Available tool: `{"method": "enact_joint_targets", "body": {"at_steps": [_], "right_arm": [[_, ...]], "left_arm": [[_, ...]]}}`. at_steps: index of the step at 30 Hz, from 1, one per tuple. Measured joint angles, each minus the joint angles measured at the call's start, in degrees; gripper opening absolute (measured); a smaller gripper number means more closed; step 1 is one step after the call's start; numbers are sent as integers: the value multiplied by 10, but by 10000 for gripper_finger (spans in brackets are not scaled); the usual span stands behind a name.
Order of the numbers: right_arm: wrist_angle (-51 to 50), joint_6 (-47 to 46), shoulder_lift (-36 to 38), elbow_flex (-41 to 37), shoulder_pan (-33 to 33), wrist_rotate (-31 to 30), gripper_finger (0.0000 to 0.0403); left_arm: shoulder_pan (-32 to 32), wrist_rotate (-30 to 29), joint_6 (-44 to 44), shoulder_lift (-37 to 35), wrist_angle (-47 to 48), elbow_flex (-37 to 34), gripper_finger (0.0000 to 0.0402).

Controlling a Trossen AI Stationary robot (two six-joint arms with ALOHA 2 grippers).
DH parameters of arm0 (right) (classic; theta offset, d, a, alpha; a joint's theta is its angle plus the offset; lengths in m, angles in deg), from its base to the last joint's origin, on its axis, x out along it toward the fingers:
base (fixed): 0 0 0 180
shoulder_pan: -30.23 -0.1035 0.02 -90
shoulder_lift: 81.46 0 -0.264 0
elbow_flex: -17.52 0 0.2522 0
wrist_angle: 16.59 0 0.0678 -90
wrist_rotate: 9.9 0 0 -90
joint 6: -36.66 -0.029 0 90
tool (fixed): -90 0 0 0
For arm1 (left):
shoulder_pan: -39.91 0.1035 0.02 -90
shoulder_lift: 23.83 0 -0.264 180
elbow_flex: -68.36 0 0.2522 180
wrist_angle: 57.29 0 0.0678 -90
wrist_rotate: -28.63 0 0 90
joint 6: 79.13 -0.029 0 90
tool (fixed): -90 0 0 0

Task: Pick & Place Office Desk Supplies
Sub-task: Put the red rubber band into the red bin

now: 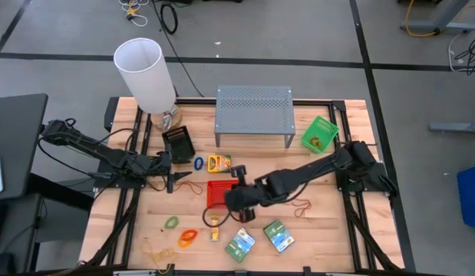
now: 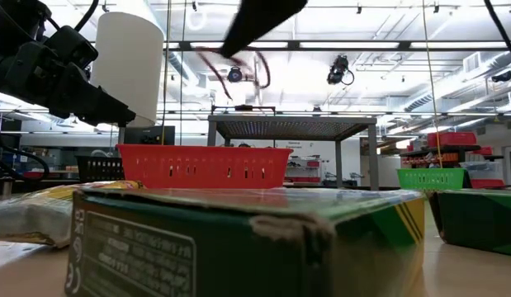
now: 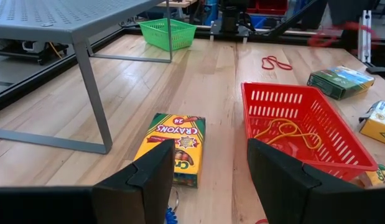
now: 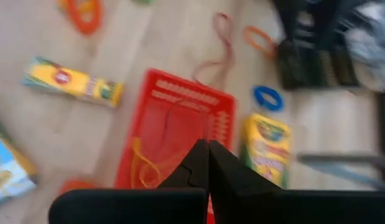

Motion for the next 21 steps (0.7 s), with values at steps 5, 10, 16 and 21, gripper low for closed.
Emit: {"method": "enact_joint_targets", "body": {"at_steps": [5,10,16,21], "right_arm": [[42,31,-41,0,26,87,0],[53,45,-73,0,42,101,2],[54,45,-79,0,50,104,49],[54,37,-77,0,50,105,127]], "left_arm": [[0,0,0,0,0,0,206],[0,0,0,0,1,0,206],[0,0,1,0,1,0,206],[0,1,7,0,1,0,206]]}}
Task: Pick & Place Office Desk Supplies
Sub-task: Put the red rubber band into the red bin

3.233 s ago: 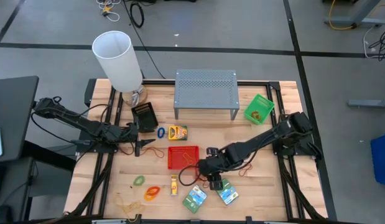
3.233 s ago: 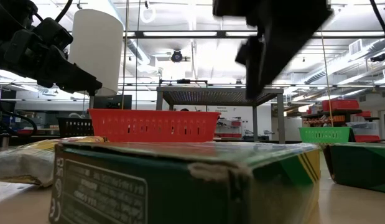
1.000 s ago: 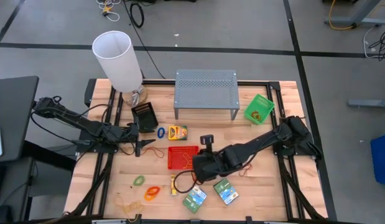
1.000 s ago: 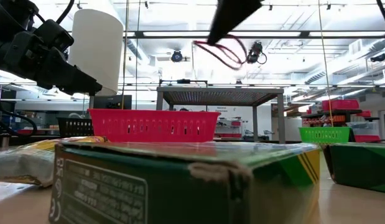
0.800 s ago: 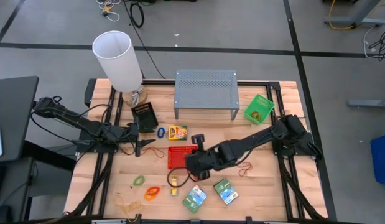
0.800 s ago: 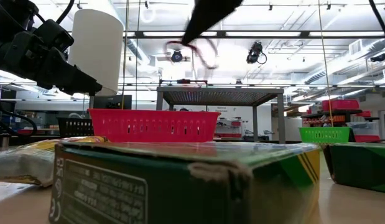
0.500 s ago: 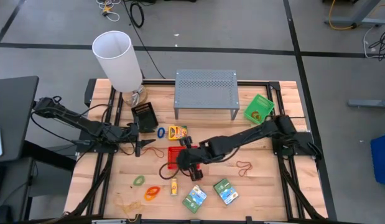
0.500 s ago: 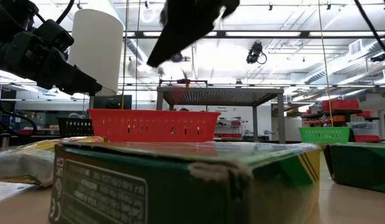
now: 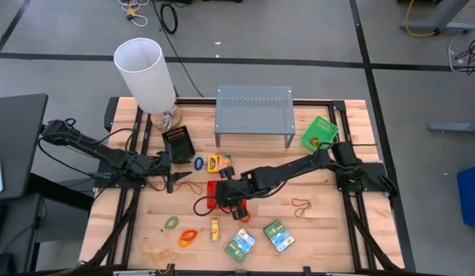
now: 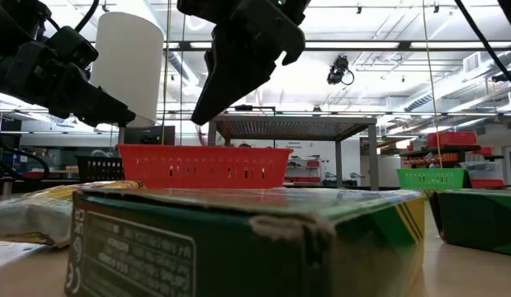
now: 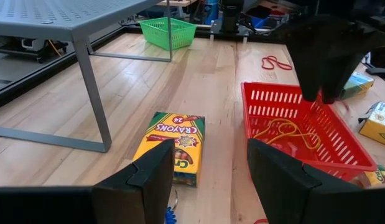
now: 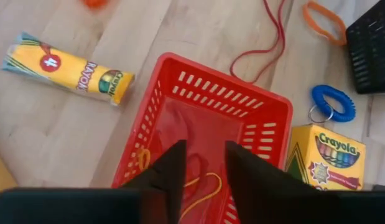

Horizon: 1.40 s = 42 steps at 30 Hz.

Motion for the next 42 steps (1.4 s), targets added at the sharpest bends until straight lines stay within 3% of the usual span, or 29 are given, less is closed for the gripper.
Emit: {"method": "enact_joint_targets", "body": {"at_steps": [7,16,33,42], "right_arm": [[-20,-3,1,0,-6,-43,220],[-115,-45,31,0,-22,-74,215],[-292,-137,79,0,-39,-70,208],[-297,-137,79,0,-51,-69,208]], "left_arm": [[0,45,3,0,0,0,206],[0,102,34,36,49,29,206],[1,164,60,375,290,226,206],[2,194,44,493,311,274,204]]}}
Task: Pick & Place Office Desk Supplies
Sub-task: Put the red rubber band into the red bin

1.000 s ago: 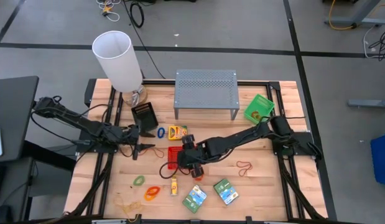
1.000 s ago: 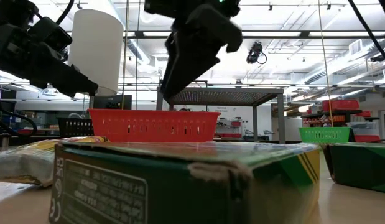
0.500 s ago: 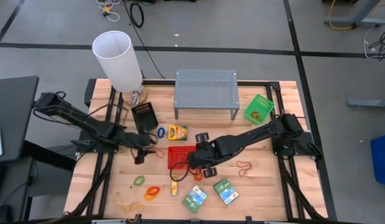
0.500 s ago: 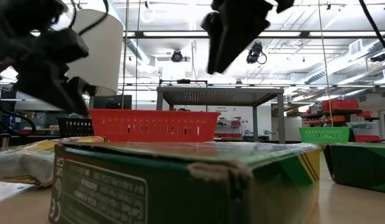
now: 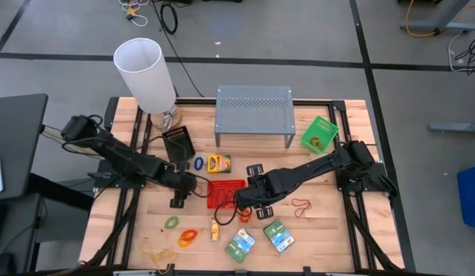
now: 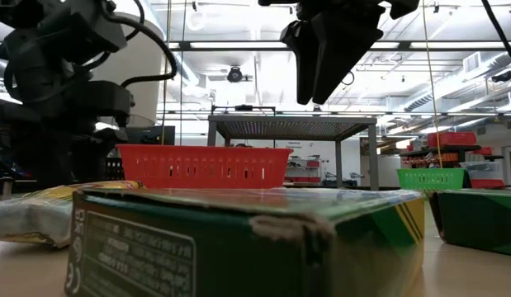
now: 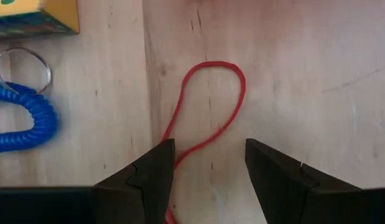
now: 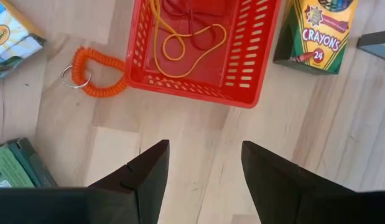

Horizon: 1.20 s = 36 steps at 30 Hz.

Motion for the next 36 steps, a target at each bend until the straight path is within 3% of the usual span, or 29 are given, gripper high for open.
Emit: {"method": "enact_joint_targets", "body": {"at_steps": [5,13,21,28,36], "right_arm": [[0,-3,0,0,-6,0,208],[1,-11,0,0,-12,0,208],[-3,-21,0,0,-20,0,208],[-6,-25,0,0,-22,0,208],[-8,-30,0,0,-22,0,208]], "left_arm": [[3,-3,0,16,-1,7,165],[2,-17,0,19,-21,5,12],[-24,-84,16,-8,-30,2,3],[-50,-109,15,-91,-28,24,2],[-63,-137,-52,-176,-6,87,1]]}}
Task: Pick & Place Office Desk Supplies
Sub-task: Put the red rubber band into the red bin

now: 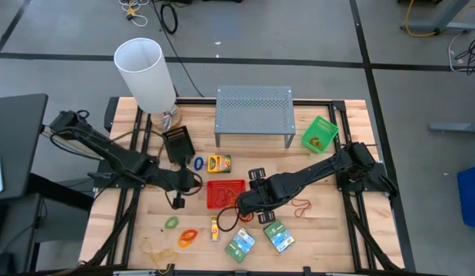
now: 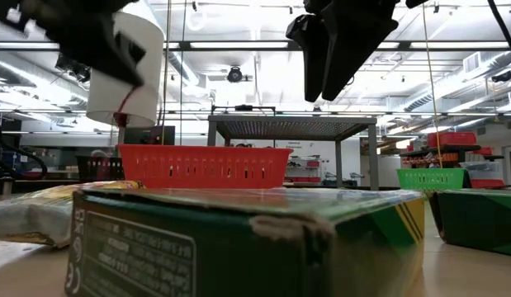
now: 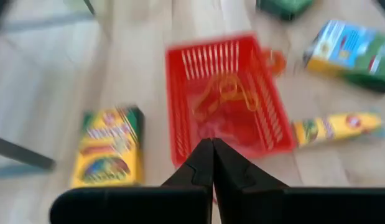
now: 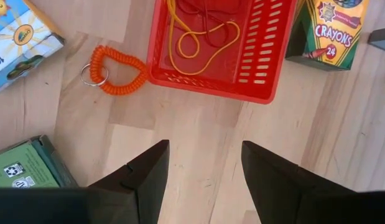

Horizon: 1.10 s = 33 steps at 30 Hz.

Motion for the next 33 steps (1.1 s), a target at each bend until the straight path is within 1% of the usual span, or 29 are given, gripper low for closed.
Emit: {"method": "enact_joint_targets", "body": {"at_steps": [3,8,11,13,18,21,27,33], "right_arm": [[-4,-1,0,0,0,0,208],[-6,-1,0,0,0,0,208],[-6,-1,0,0,0,0,208],[-7,-1,0,0,0,0,208],[-11,0,0,0,0,0,208],[-13,0,0,0,0,0,208],[-16,-1,0,0,0,0,208],[-19,-1,0,0,-6,0,208]], "left_arm": [[0,-18,-28,-11,45,43,1],[1,-55,-82,-10,124,136,1],[1,-54,-116,-9,133,179,1],[2,-41,-131,-9,127,198,1],[9,18,-136,-7,109,206,1],[10,41,-128,12,95,206,0],[19,73,-131,96,61,206,0],[39,114,-150,181,-5,206,0]]}}
